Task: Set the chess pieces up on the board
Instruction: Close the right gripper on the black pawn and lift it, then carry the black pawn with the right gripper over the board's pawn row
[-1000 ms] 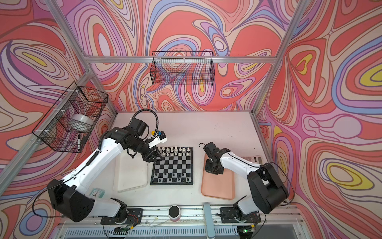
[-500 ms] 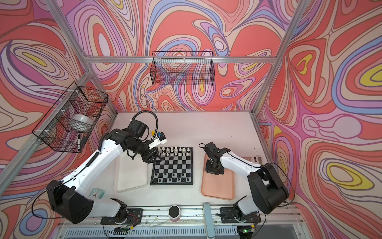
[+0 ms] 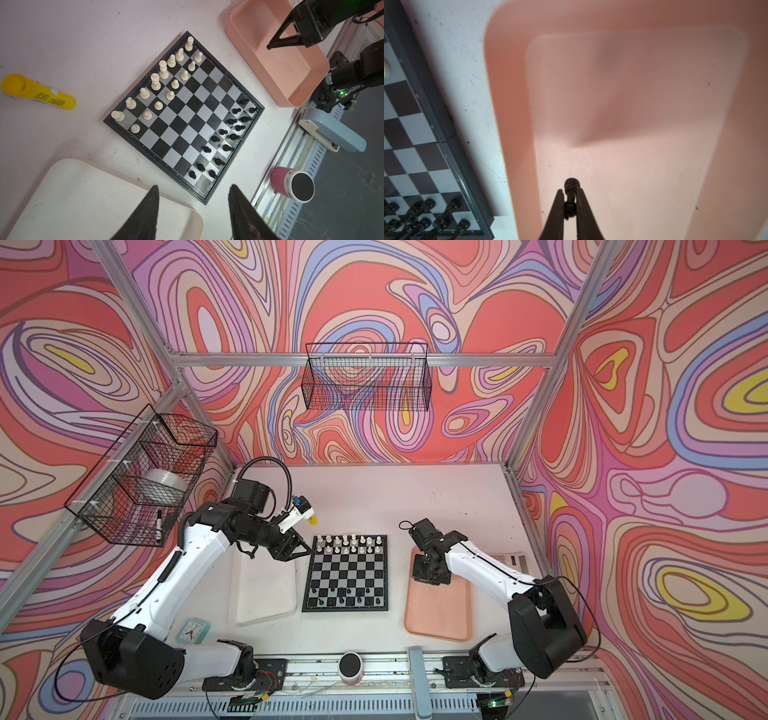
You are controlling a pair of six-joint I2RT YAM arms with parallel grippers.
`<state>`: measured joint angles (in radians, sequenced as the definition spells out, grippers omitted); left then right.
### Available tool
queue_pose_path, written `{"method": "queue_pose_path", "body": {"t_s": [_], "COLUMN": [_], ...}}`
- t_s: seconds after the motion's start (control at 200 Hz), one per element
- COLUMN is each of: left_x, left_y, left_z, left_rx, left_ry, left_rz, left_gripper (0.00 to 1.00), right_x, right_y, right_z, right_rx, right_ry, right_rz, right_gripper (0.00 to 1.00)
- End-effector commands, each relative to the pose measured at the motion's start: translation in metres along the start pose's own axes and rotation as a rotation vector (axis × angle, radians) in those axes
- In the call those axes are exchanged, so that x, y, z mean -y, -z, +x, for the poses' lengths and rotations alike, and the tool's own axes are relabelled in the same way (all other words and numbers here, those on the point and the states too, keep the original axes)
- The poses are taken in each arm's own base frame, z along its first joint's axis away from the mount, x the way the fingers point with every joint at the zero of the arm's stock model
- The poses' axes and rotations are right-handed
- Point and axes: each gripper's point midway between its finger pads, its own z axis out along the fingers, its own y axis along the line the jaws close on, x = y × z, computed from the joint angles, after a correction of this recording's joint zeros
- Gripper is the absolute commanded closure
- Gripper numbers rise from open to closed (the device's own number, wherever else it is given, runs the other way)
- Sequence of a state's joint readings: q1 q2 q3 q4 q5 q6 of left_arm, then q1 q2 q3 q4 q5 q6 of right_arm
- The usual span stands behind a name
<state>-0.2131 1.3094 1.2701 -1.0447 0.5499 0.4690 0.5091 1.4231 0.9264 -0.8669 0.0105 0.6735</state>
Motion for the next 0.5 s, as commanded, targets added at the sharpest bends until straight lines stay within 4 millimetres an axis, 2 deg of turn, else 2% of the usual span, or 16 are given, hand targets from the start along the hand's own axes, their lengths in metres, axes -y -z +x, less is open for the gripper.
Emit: {"method": "queue_pose_path", "body": {"t_s": [0.0, 0.19, 0.356, 0.496], "left_x": [0.002, -0.002, -0.009, -0.014], "left_y": [0.002, 0.001, 0.005, 0.010], "left_z": [0.009, 0.024, 0.039, 0.054], "left_rx": [0.005, 0.002, 0.003, -0.001], "left_ry": [0.024, 0.032, 0.062, 0.078], "left_rz": [0.013, -0.015, -0.027, -0.042], "left_gripper": [0.45, 0.45, 0.45, 0.45], "right_x": [-0.010, -0.039, -0.077, -0.110], "right_y": [0.016, 0.036, 0.050, 0.053], "right_z": [-0.006, -0.011, -0.009, -0.002], "right_rx": [0.033, 0.068, 0.086, 0.077], "right_ry": [0.031, 0.090, 0.175, 0.239], "right_rz": [-0.006, -0.025, -0.041, -0.073], "right_gripper": [0.89, 0.89, 0.89, 0.89]}}
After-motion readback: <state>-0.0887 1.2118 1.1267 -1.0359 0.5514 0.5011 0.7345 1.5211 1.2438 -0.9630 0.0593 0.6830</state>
